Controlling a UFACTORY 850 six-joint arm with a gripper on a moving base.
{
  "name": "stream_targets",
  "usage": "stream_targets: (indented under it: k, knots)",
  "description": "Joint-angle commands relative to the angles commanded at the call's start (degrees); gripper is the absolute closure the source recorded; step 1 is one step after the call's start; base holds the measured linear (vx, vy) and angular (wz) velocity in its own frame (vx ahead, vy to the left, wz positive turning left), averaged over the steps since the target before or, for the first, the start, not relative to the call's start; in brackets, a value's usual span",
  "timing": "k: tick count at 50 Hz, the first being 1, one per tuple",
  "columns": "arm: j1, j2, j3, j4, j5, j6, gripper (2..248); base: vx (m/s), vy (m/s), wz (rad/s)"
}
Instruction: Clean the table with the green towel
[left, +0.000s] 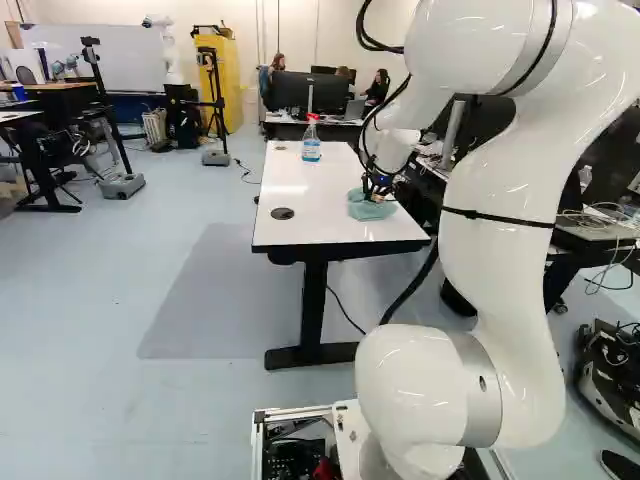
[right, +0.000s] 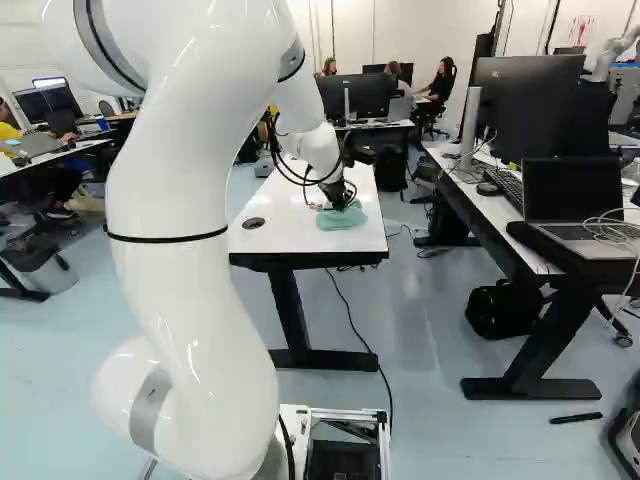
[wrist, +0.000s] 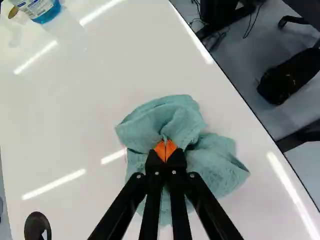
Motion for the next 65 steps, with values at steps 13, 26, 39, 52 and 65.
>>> stream_targets:
  k: [13, 26, 39, 52, 65]
  knots:
    - [2.2, -0.8, -1.0, 0.0, 0.0, 0.0, 230, 0.000, 0.000, 0.000]
    - [4.5, -0.5, -0.7, 0.0, 0.0, 0.0, 230, 0.000, 0.000, 0.000]
    - [6.6, 0.6, 0.7, 0.0, 0.0, 0.0, 230, 0.000, 0.000, 0.000]
    - [8.1, 3.0, 3.7, 0.0, 0.0, 0.0, 230, 0.000, 0.000, 0.000]
    - [9.5, 5.9, 7.3, 0.0, 0.0, 0.0, 230, 0.000, 0.000, 0.000]
